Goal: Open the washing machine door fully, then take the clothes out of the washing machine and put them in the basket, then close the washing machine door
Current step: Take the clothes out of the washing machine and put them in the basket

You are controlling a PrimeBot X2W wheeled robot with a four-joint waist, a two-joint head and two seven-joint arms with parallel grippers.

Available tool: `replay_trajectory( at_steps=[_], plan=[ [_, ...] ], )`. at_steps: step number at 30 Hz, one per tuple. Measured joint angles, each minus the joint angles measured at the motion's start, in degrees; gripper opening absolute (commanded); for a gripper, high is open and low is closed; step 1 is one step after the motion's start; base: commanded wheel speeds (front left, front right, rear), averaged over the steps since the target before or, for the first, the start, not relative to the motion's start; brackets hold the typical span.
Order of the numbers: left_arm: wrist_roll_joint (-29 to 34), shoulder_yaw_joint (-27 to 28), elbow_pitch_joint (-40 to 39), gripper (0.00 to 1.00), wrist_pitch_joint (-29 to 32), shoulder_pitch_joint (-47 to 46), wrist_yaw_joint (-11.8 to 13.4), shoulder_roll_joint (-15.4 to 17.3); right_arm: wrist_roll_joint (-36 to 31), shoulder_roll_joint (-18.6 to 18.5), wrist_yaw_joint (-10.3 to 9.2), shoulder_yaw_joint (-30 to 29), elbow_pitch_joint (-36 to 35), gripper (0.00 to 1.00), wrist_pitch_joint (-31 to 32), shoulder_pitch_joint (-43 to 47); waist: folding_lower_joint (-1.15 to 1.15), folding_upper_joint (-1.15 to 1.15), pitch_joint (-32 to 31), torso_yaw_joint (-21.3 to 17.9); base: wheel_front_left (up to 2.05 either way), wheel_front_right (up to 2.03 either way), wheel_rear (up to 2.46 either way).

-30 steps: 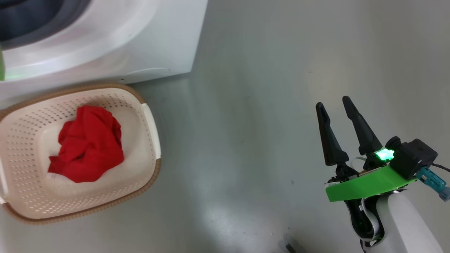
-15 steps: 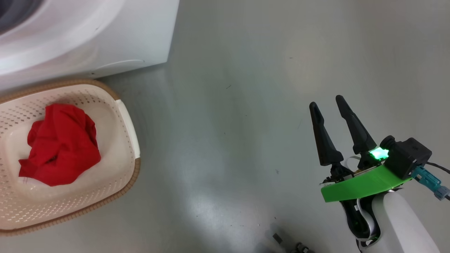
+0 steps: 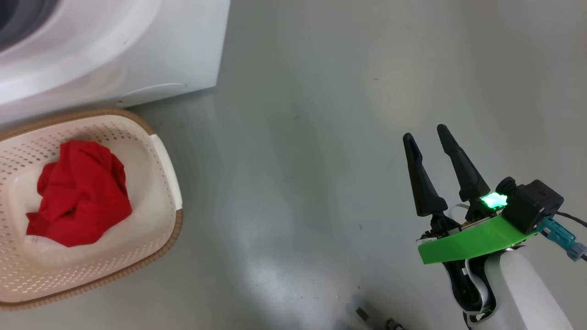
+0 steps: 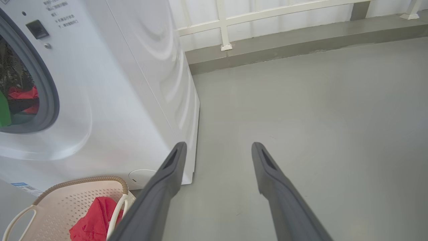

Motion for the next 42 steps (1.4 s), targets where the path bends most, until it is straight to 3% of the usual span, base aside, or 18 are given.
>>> replay_trajectory(
  at_steps=[6, 13, 23, 42],
  plan=[
    [-3.1, 1.3, 0.3, 0.00, -4.0, 0.4, 0.4, -2.1, -0.1, 0.0, 0.00, -0.1, 0.2, 1.00, 0.0, 0.0, 0.00, 0.00, -1.2, 0.8, 0.00, 0.00, 0.00],
    [-10.1, 6.6, -2.5, 0.00, -7.5, 5.4, 0.5, -5.5, -1.0, 0.0, 0.00, -0.5, 0.5, 1.00, 0.0, 0.2, 0.00, 0.00, -4.2, 2.1, 0.00, 0.00, 0.00],
    [-15.7, 13.4, -23.4, 0.00, -7.5, 21.1, -0.2, -9.3, -1.5, -0.6, 0.00, -1.8, 0.6, 1.00, 0.0, 2.4, 0.00, 0.00, -8.4, 4.4, 0.00, 0.00, 0.00],
    [-14.6, 20.1, -53.8, 0.00, -7.8, 40.0, -3.7, -18.6, -1.5, -3.3, 0.00, -4.6, 0.4, 1.00, 0.0, 4.9, 0.00, 0.00, -14.6, 8.5, 0.00, 0.00, 0.00]
  ],
)
